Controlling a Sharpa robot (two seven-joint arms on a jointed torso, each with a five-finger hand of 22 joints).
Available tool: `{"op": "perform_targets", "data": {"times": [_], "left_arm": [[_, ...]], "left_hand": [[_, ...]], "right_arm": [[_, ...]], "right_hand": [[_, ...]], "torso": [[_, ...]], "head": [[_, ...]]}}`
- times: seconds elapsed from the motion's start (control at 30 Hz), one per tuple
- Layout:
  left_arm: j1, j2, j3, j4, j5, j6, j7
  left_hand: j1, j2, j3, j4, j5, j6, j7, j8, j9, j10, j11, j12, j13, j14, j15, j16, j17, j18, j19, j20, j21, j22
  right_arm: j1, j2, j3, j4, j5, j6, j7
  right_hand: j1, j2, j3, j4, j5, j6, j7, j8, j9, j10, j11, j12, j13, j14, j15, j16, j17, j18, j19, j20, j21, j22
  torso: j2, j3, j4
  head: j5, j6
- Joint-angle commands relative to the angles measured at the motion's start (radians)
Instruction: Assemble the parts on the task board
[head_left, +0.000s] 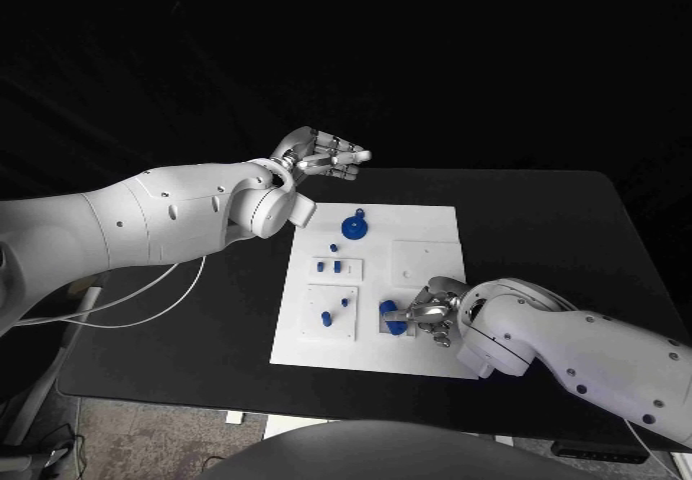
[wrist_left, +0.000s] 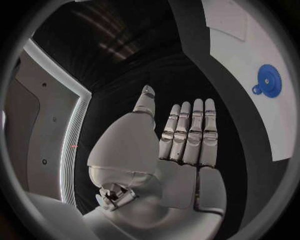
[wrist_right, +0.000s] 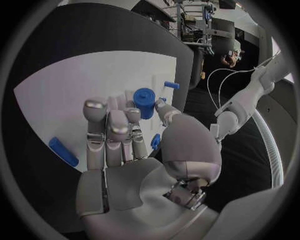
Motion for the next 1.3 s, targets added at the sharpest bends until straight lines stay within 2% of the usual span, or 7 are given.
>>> {"op": "perform_targets", "data": {"times": [0.03,0.3,0.4,0.47,0.73,0.93,1.3], "left_arm": [[0.002,0.002,0.001,0.002,0.006,0.013,0.007],[0.002,0.002,0.001,0.002,0.006,0.014,0.004],[0.002,0.002,0.001,0.002,0.006,0.013,0.004],[0.002,0.002,0.001,0.002,0.006,0.013,0.004],[0.002,0.001,0.001,0.001,0.006,0.013,0.002],[0.002,0.0,0.001,0.001,0.006,0.013,0.001],[0.002,-0.002,0.001,0.0,0.006,0.014,-0.001]], "left_hand": [[-0.008,-0.002,0.004,-0.001,0.005,-0.003,0.005,0.005,0.0,-0.008,0.002,0.004,0.001,-0.003,0.003,-0.004,-0.001,0.008,0.002,0.002,0.004,-0.001],[-0.011,-0.004,0.005,0.004,0.003,-0.007,0.007,0.004,0.0,-0.011,0.003,0.003,0.001,-0.005,0.004,-0.004,-0.001,0.009,0.001,0.003,0.005,-0.004],[-0.011,-0.004,0.005,0.004,0.003,-0.007,0.007,0.004,0.0,-0.011,0.003,0.003,0.001,-0.005,0.004,-0.004,-0.001,0.009,0.001,0.003,0.005,-0.004],[-0.011,-0.004,0.005,0.004,0.003,-0.007,0.007,0.004,0.0,-0.011,0.003,0.003,0.001,-0.005,0.004,-0.004,-0.001,0.009,0.001,0.003,0.005,-0.004],[-0.009,-0.005,0.007,0.005,0.004,-0.008,0.007,0.006,0.0,-0.011,0.003,0.003,0.001,-0.005,0.003,-0.004,-0.001,0.009,0.001,0.003,0.006,-0.005],[-0.009,-0.005,0.007,0.005,0.004,-0.008,0.007,0.006,0.0,-0.011,0.003,0.003,0.001,-0.005,0.003,-0.004,-0.001,0.009,0.001,0.003,0.006,-0.005],[-0.009,-0.002,0.006,0.003,0.004,-0.008,0.007,0.006,0.0,-0.01,0.003,0.003,0.001,-0.004,0.003,-0.004,-0.001,0.009,0.001,0.003,0.006,-0.005]], "right_arm": [[-0.002,0.002,-0.001,-0.001,-0.02,-0.001,0.016],[-0.002,-0.002,-0.001,-0.002,-0.025,-0.019,0.03],[-0.002,-0.006,-0.001,0.001,-0.024,-0.018,0.041],[-0.002,-0.01,-0.001,0.003,-0.022,-0.015,0.048],[-0.002,-0.041,-0.001,0.027,-0.019,-0.004,0.086],[-0.002,-0.066,-0.001,0.049,-0.035,0.031,0.095],[-0.003,-0.076,-0.001,0.062,-0.046,0.088,0.098]], "right_hand": [[0.007,-0.009,-0.048,0.023,0.005,-0.013,0.001,-0.002,-0.002,-0.009,0.0,-0.004,-0.004,0.0,0.005,-0.007,-0.001,-0.012,0.033,0.004,-0.005,0.076],[0.017,-0.027,-0.228,0.167,-0.01,-0.038,0.009,-0.002,-0.032,-0.019,0.005,-0.018,-0.016,-0.001,0.008,-0.014,-0.001,-0.007,0.033,0.005,-0.012,0.075],[0.04,0.051,-0.388,0.141,0.084,-0.037,0.009,-0.002,-0.033,-0.02,0.005,-0.017,-0.018,0.0,0.009,-0.016,-0.002,-0.005,0.033,0.008,-0.014,0.075],[0.043,0.119,-0.492,0.067,0.148,-0.034,0.009,-0.002,-0.032,-0.02,0.004,-0.014,-0.02,0.0,0.009,-0.016,-0.002,-0.005,0.034,0.008,-0.014,0.075],[0.101,0.144,-0.469,-0.037,0.135,-0.013,0.003,-0.003,-0.025,-0.011,0.001,-0.001,-0.015,0.001,0.006,-0.01,0.003,-0.007,0.036,0.006,-0.005,0.077],[0.154,0.087,-0.324,-0.114,0.129,0.009,0.0,-0.003,-0.023,-0.008,-0.001,0.002,-0.011,0.001,0.004,-0.005,0.008,-0.011,0.034,0.003,0.006,0.079],[0.165,0.034,-0.32,-0.074,0.115,0.003,0.001,-0.002,-0.022,-0.01,-0.001,0.0,-0.009,0.001,0.005,-0.007,0.011,-0.012,0.031,0.004,0.005,0.078]], "torso": [[0.0,0.0005,-0.0005],[0.0,0.0014,-0.0011],[0.0,0.0012,-0.0007],[0.0,0.0014,0.0],[0.0,0.0019,-0.0017],[0.0,0.0018,-0.0021],[0.001,0.0013,-0.0005]], "head": [[0.003,-0.001],[0.004,0.0],[0.002,0.0],[0.0,0.001],[0.001,0.002],[-0.002,0.001],[-0.006,-0.001]]}}
